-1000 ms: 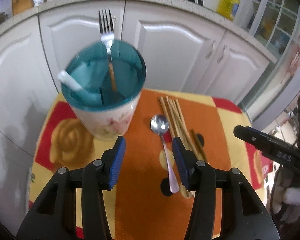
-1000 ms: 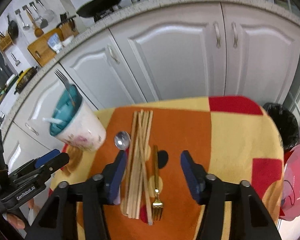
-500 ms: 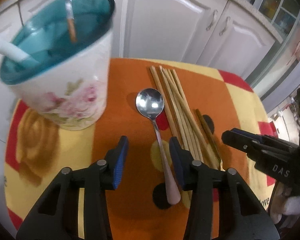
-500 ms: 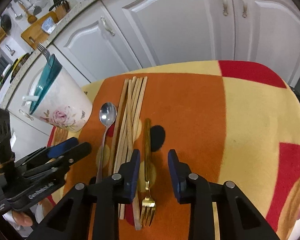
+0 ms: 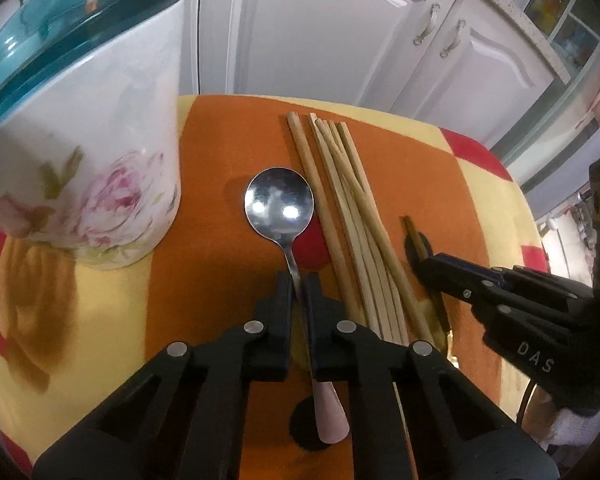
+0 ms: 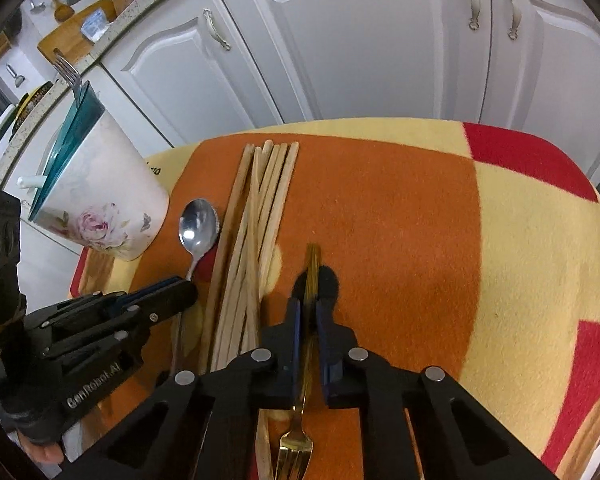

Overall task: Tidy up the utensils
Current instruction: 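Grasp the gold fork with the right tool while the left tool approaches the metal spoon, then close the left tool on the metal spoon handle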

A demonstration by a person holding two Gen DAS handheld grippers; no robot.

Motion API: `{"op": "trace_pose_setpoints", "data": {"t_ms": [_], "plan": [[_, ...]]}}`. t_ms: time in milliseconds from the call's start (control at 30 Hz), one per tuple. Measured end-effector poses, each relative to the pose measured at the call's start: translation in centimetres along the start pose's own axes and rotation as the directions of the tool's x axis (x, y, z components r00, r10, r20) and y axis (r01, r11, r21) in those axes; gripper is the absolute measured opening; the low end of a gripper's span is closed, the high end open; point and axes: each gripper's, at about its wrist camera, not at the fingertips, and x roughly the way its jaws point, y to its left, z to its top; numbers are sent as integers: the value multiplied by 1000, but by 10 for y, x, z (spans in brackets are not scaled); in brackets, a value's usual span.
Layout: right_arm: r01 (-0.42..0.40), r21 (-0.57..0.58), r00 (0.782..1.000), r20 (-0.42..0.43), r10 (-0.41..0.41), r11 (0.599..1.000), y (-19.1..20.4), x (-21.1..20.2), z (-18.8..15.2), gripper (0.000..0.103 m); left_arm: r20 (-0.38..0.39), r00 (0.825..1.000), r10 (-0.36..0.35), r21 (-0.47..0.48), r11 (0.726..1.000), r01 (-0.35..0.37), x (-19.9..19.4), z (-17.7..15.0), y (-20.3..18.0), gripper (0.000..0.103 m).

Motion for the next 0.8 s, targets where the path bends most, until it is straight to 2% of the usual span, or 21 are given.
{"op": "trace_pose_setpoints", "data": {"t_ms": [167,500,700,800], "plan": [[-21,31,1000,-3,21,999,-12,-17,-19,7,-30,999,-23,13,1000,23,-15,-17,13,3],[-48,20,997,-53,49,999,-14,-31,-57,7,-73,997,-16,34,999,18,-47,-65,38,2],[-5,0,998,-59,5,1000,-8,-29,-54,9,-17,1000,-24,27,999,25,-56,-53,32,4],[-14,7,999,-50,14,1000,-9,-30,-50,13,-6,1000,-27,29,999,27,-52,-41,26,11]]}}
